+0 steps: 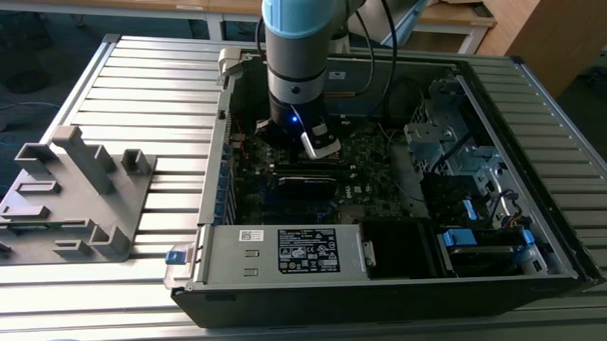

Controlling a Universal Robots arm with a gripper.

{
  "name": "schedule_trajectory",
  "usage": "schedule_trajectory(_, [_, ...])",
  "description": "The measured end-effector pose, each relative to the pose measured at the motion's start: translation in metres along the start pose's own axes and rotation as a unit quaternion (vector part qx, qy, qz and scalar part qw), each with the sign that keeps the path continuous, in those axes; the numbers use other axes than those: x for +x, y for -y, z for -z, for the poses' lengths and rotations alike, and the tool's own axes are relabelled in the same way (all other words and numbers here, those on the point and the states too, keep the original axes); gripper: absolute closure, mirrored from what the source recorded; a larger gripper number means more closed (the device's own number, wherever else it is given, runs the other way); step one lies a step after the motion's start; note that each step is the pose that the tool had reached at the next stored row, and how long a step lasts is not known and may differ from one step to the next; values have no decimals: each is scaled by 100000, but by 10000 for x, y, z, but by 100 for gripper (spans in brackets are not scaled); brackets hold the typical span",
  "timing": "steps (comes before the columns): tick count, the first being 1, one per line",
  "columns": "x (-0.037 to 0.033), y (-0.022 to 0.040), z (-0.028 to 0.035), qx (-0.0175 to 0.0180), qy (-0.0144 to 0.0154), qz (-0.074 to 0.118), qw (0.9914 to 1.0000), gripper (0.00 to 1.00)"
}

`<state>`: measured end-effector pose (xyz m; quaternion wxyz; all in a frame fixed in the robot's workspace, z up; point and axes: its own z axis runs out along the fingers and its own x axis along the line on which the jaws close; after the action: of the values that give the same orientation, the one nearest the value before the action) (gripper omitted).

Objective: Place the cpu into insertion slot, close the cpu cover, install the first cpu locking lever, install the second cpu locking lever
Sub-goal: 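Install the second cpu locking lever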

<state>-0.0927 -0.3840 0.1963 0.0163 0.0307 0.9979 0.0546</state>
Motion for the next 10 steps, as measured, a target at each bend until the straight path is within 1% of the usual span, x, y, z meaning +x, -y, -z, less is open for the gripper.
schedule_trajectory(4, [7, 5, -14, -327, -15, -8, 99999, 89])
schedule_trajectory(10, [45, 23, -25, -376, -5, -15, 99999, 89])
